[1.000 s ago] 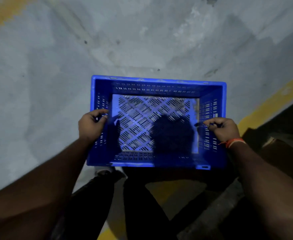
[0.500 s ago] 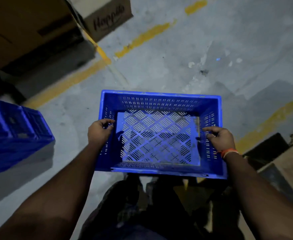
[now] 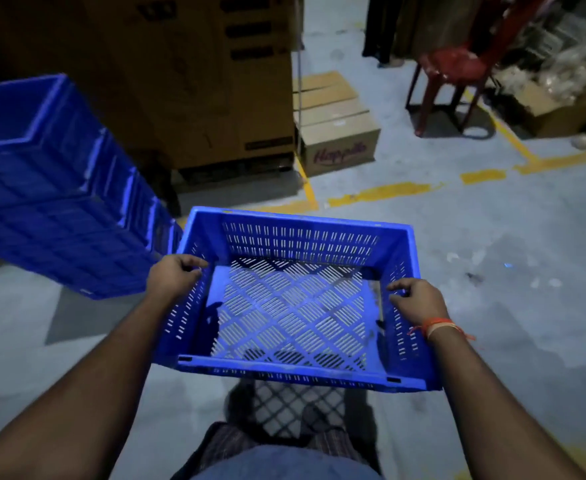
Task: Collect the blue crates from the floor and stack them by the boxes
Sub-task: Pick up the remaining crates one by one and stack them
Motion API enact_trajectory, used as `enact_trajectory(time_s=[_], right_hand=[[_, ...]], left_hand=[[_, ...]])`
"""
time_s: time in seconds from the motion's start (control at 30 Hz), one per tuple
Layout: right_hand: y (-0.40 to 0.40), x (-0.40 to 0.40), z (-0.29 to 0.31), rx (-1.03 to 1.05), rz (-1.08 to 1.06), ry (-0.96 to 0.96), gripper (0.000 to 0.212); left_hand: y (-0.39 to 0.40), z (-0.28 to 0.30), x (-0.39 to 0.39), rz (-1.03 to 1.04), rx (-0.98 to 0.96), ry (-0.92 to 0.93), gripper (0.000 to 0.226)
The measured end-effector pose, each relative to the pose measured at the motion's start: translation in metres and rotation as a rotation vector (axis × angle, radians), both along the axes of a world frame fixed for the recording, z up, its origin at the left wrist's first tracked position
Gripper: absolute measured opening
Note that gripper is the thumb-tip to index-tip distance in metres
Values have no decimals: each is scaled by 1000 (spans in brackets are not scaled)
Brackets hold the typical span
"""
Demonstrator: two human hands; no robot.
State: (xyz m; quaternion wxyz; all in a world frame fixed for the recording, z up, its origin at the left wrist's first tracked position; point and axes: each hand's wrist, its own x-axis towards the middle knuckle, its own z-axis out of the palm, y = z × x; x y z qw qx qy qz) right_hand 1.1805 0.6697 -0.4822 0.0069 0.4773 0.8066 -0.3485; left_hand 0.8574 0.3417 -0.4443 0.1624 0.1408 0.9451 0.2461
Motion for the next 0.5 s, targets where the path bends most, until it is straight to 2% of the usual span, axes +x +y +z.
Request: enact_trajectory(time_s=[0.2, 0.5], right_hand=[[-52, -64, 38, 10, 175, 14, 16], [-159, -162, 84, 118, 413, -72, 17]], left_hand=[[-104, 36, -10, 208, 25, 39, 12], [-262, 34, -13, 422, 117, -23, 11]])
